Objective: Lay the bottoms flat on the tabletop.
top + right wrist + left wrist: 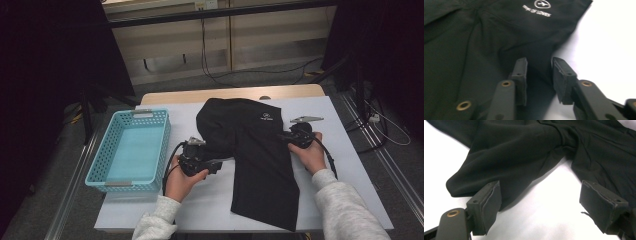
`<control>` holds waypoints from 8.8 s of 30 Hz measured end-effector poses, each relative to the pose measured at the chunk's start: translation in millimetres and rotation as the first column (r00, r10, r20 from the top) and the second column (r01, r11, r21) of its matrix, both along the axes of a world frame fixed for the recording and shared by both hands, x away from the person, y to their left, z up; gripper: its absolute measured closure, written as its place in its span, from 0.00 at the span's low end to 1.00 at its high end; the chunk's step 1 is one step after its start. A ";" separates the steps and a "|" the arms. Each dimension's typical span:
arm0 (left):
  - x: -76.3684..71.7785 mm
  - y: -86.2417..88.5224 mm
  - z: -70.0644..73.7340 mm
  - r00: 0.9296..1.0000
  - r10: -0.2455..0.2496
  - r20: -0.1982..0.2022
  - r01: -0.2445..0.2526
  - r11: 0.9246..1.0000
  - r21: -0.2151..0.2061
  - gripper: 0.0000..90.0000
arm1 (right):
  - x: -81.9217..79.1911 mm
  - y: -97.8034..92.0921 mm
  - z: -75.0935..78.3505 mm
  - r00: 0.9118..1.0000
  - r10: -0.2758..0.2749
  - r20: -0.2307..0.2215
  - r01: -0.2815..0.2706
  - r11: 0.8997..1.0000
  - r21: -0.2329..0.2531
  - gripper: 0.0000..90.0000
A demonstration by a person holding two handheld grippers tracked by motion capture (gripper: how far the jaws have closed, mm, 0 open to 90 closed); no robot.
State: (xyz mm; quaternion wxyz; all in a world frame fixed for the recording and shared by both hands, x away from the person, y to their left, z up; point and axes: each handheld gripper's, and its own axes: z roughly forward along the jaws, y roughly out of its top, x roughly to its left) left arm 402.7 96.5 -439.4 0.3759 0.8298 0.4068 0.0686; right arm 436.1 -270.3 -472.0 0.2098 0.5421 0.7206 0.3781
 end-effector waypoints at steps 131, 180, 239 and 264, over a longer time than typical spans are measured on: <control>-2.1 10.4 5.5 0.997 0.055 0.048 -0.057 0.998 0.040 0.18 | -121.0 85.8 8.9 0.942 0.332 -0.056 -0.336 0.938 -0.091 0.54; 26.7 5.6 -16.8 0.996 0.087 0.037 -0.088 0.995 0.038 0.96 | -130.5 81.0 20.2 0.935 0.352 0.041 -0.348 0.934 -0.079 0.45; 36.5 11.3 23.6 0.997 0.074 0.029 -0.067 0.981 -0.181 0.98 | -43.6 132.3 32.5 0.905 0.414 0.103 -0.413 0.910 -0.026 1.00; 32.0 -3.7 -10.3 0.998 -0.015 0.058 0.014 1.000 0.026 0.38 | -12.9 93.5 13.6 0.976 0.218 0.006 -0.218 0.976 -0.021 1.00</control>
